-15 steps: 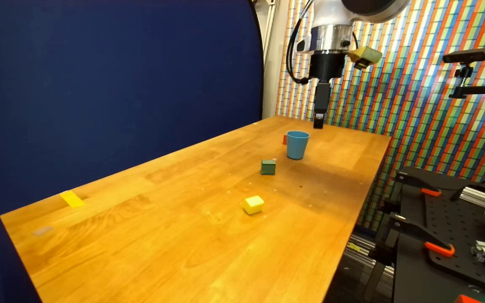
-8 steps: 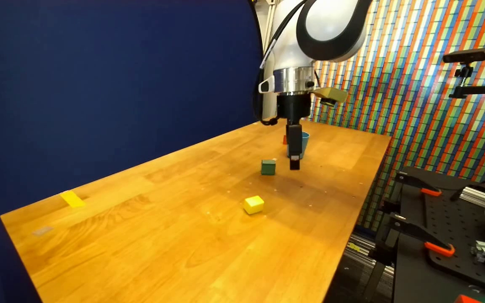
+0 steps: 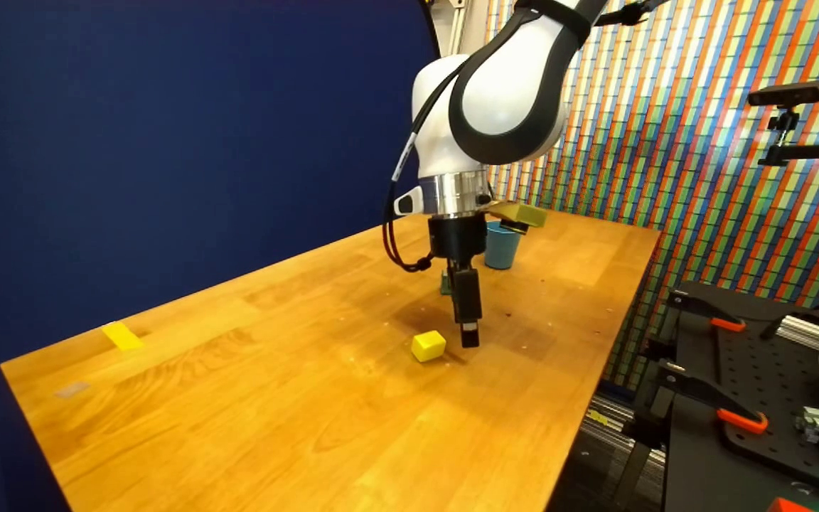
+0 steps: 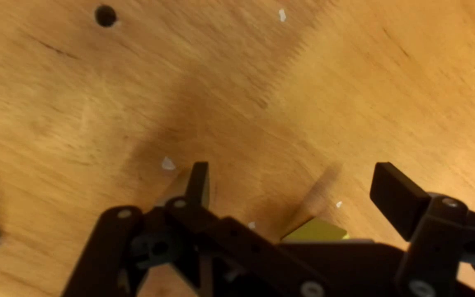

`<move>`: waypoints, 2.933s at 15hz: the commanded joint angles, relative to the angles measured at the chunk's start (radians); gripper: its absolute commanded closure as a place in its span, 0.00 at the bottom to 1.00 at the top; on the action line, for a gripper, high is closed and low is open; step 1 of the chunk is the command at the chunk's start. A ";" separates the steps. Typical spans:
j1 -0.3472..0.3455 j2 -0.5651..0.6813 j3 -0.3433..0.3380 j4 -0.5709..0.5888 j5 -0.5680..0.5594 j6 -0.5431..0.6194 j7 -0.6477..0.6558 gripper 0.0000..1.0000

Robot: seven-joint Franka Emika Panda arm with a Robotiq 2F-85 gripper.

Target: Put the yellow block in the blue cup

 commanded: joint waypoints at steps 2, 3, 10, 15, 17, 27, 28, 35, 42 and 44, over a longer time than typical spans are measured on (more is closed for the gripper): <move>-0.035 0.109 0.060 0.110 -0.003 -0.009 -0.060 0.00; -0.036 0.119 0.067 0.124 -0.004 -0.013 -0.065 0.00; -0.020 0.146 0.108 0.166 -0.015 -0.012 -0.074 0.25; -0.010 0.121 0.108 0.150 -0.026 -0.013 -0.047 0.57; -0.008 0.100 0.098 0.133 -0.032 -0.009 -0.035 0.72; -0.123 -0.212 -0.134 0.019 -0.109 0.030 0.074 0.84; -0.143 -0.244 -0.163 0.008 -0.115 0.032 0.081 0.84; -0.218 -0.282 -0.302 -0.014 -0.160 0.006 0.162 0.84; -0.232 -0.238 -0.311 -0.032 -0.148 0.019 0.182 0.83; -0.229 -0.228 -0.305 -0.027 -0.147 0.023 0.184 0.83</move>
